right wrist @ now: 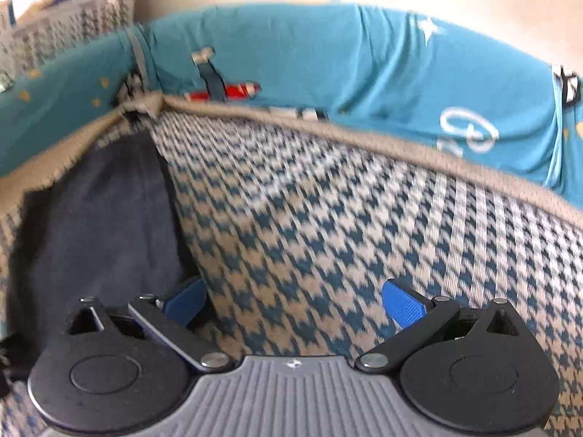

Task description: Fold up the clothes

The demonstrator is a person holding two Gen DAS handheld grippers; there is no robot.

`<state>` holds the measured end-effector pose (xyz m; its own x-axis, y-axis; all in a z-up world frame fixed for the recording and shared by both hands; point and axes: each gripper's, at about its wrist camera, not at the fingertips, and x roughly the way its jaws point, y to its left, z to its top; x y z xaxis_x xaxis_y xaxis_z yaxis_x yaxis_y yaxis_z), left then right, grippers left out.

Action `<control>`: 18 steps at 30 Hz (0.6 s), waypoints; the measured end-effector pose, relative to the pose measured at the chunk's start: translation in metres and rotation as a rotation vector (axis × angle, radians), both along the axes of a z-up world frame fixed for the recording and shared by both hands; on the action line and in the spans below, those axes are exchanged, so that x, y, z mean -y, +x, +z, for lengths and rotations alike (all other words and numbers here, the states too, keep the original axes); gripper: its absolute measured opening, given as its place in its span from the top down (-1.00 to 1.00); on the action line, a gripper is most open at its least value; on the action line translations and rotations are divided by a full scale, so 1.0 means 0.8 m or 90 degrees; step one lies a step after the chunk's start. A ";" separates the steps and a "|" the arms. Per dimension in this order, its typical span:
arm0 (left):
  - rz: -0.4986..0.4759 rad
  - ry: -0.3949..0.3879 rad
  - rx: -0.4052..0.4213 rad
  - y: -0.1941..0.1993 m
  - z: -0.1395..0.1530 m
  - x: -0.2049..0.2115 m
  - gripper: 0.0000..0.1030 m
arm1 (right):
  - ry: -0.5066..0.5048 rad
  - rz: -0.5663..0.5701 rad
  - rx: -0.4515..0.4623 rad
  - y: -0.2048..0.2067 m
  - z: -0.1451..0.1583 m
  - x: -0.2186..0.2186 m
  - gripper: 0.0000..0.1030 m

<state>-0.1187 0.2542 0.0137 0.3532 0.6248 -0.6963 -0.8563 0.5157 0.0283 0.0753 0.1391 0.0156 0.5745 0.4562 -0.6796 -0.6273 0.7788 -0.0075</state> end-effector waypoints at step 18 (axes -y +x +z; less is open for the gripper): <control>0.043 -0.063 0.017 -0.016 -0.018 -0.019 -1.00 | 0.052 -0.024 -0.029 0.006 0.000 0.011 -1.00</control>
<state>-0.1315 0.2697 -0.0003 0.3315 0.5762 -0.7471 -0.8892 0.4555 -0.0432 0.0803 0.1302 0.0160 0.5619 0.4894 -0.6669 -0.5955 0.7989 0.0845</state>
